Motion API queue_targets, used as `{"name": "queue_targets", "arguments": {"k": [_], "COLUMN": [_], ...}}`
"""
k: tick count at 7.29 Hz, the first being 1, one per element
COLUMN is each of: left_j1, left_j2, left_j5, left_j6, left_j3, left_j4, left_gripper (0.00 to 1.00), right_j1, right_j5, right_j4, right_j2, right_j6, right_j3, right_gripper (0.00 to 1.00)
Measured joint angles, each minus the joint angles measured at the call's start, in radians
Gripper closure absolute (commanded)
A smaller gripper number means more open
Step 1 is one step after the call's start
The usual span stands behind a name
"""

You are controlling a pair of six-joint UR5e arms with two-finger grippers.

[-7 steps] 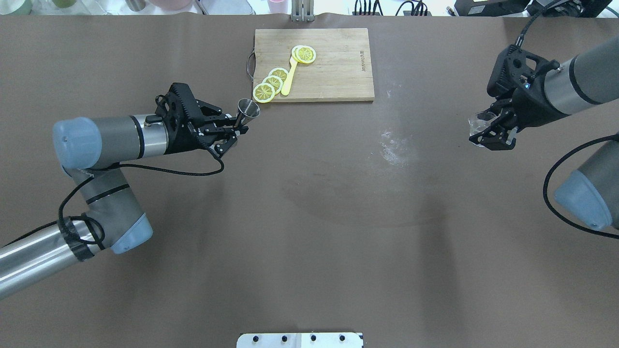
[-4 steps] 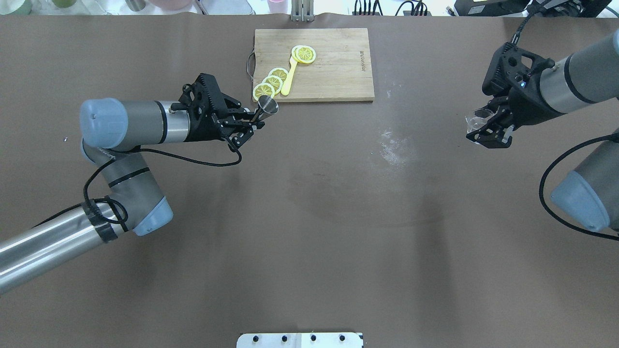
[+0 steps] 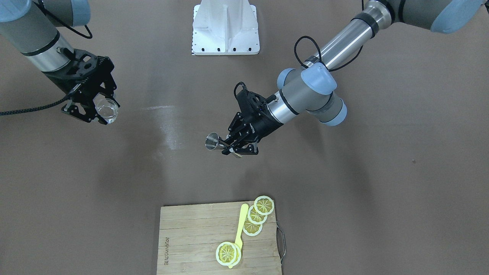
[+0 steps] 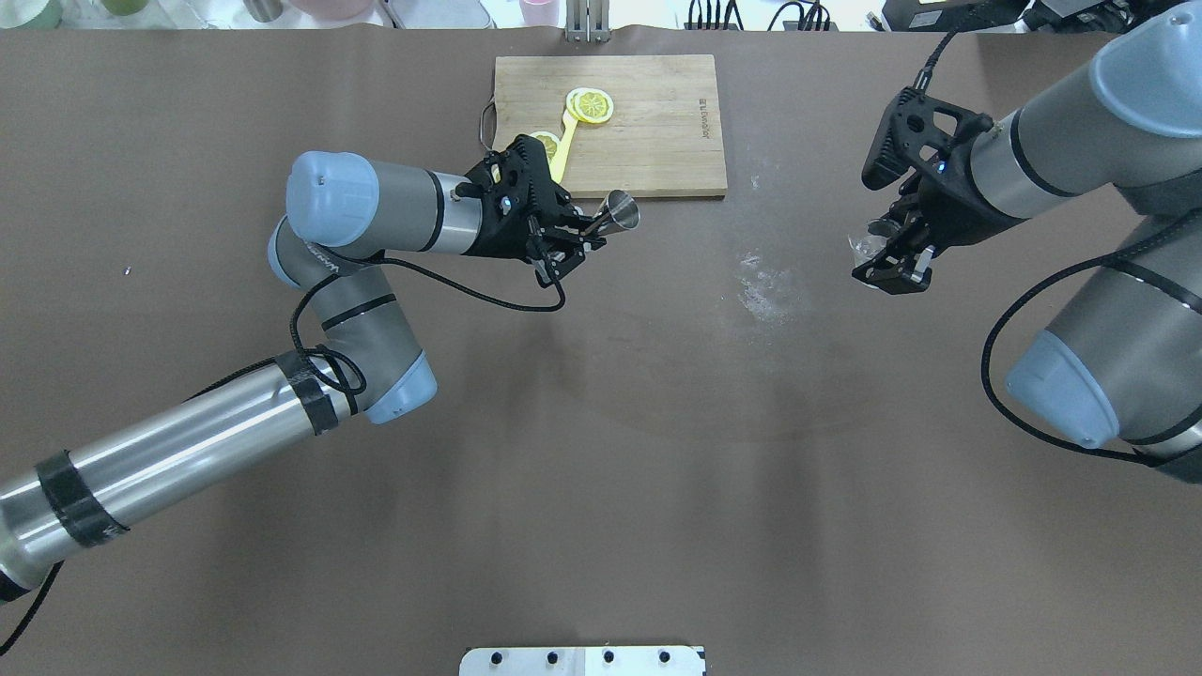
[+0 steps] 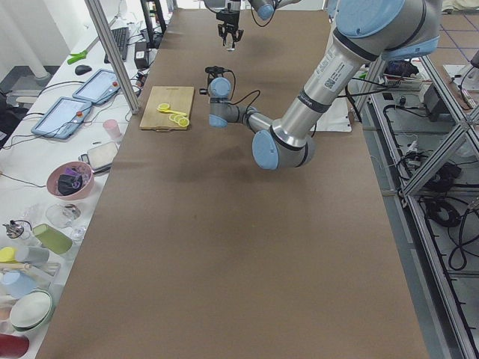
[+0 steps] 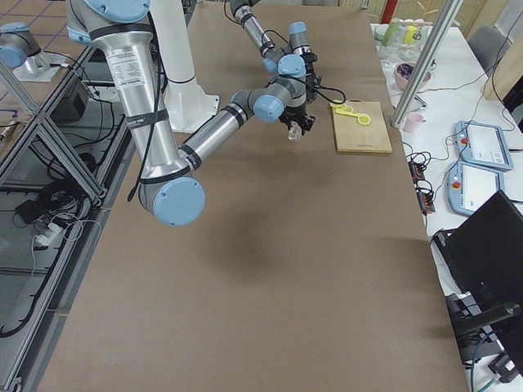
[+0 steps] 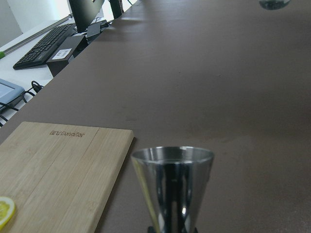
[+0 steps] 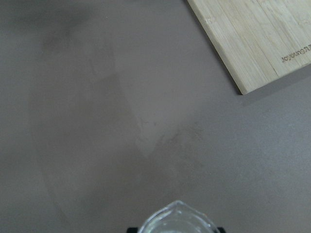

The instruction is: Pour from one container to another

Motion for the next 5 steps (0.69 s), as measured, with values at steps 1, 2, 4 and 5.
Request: {"name": "queue_targets", "arguments": {"k": [1,2,4,5], "left_j1": [0.022,0.042,0.068,0.074], "left_j2": [-0.028,-0.049,-0.076,-0.093], "left_j5": [-0.001,0.000,0.005,0.008], "left_j6": [0.012,0.016,0.018,0.018], "left_j3": [0.018,0.033,0.086,0.126], "left_j4": [-0.003,-0.013,-0.091,-0.150], "left_gripper": [1.00,1.00,1.00,1.00], "right_j1": [-0.007,-0.011,-0.015,-0.020], "right_j5": [-0.001,-0.004,-0.011,-0.013], "right_j4": [-0.039,-0.055,-0.069,-0.087], "right_j2": [0.030,0.059,0.108,0.130], "right_j6": [0.012,0.024,0.041,0.044], "right_j3": [-0.011,-0.031,-0.064,-0.076], "right_gripper": [1.00,1.00,1.00,1.00]}}
